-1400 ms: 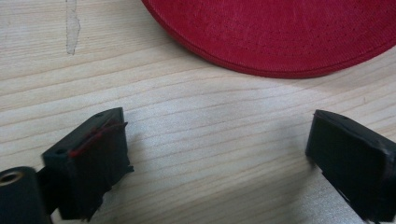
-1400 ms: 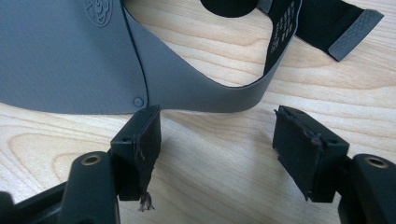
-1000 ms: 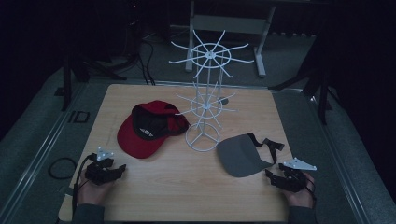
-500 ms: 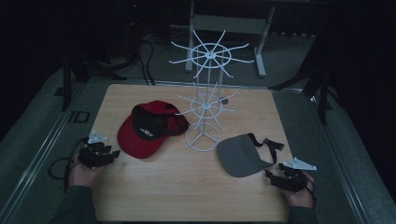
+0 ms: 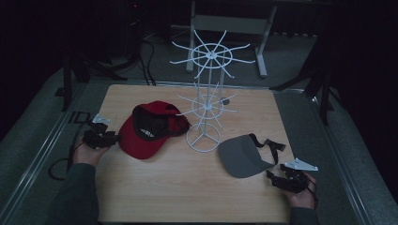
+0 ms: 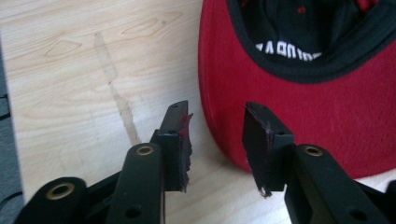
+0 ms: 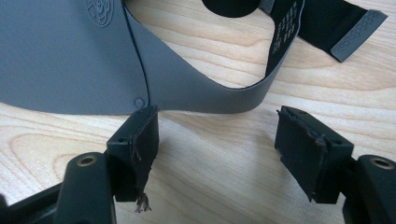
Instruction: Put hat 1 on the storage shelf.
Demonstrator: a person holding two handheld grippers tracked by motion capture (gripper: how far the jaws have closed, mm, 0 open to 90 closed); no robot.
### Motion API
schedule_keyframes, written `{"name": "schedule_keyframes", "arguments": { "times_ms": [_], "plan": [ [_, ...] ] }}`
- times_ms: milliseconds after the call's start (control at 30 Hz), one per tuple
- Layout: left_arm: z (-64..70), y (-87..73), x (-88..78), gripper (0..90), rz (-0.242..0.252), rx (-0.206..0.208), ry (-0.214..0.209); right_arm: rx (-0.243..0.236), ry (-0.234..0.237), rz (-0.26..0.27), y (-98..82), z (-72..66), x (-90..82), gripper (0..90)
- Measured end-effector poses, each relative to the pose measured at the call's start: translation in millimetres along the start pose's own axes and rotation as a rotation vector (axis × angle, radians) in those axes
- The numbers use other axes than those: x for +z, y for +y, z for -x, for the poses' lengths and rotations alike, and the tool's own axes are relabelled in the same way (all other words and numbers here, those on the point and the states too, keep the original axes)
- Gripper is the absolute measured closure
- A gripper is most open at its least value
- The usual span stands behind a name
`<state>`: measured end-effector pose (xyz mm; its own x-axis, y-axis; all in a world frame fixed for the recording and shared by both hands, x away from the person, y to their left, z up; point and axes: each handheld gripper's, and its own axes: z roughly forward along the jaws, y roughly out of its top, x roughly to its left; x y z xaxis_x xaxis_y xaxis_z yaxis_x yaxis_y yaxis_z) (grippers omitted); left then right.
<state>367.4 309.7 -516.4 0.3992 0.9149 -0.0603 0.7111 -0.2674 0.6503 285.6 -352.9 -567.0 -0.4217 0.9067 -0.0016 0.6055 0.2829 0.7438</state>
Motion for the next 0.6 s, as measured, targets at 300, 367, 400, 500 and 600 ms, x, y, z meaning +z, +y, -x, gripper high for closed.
{"name": "schedule_keyframes", "arguments": {
  "times_ms": [300,367,400,500,600],
  "plan": [
    [-0.4,5.6,3.5,72.1,-0.034,-0.029,-0.069,0.0,-0.001,0.0,0.0,0.0,0.0,30.0],
    [4.3,3.1,1.6,73.1,-0.05,-0.022,-0.086,-0.001,-0.001,0.0,0.0,0.0,0.0,30.0],
    [4.3,3.1,1.6,74.1,-0.05,-0.022,-0.086,-0.001,-0.001,0.0,0.0,0.0,0.0,30.0],
    [19.9,-4.2,-0.1,74.9,-0.079,0.028,-0.139,-0.001,-0.002,0.0,0.0,-0.1,0.1,30.0],
    [26.5,-6.3,1.1,74.7,-0.105,0.064,-0.128,-0.001,-0.002,0.0,0.0,0.0,0.1,30.0]
  ]
}}
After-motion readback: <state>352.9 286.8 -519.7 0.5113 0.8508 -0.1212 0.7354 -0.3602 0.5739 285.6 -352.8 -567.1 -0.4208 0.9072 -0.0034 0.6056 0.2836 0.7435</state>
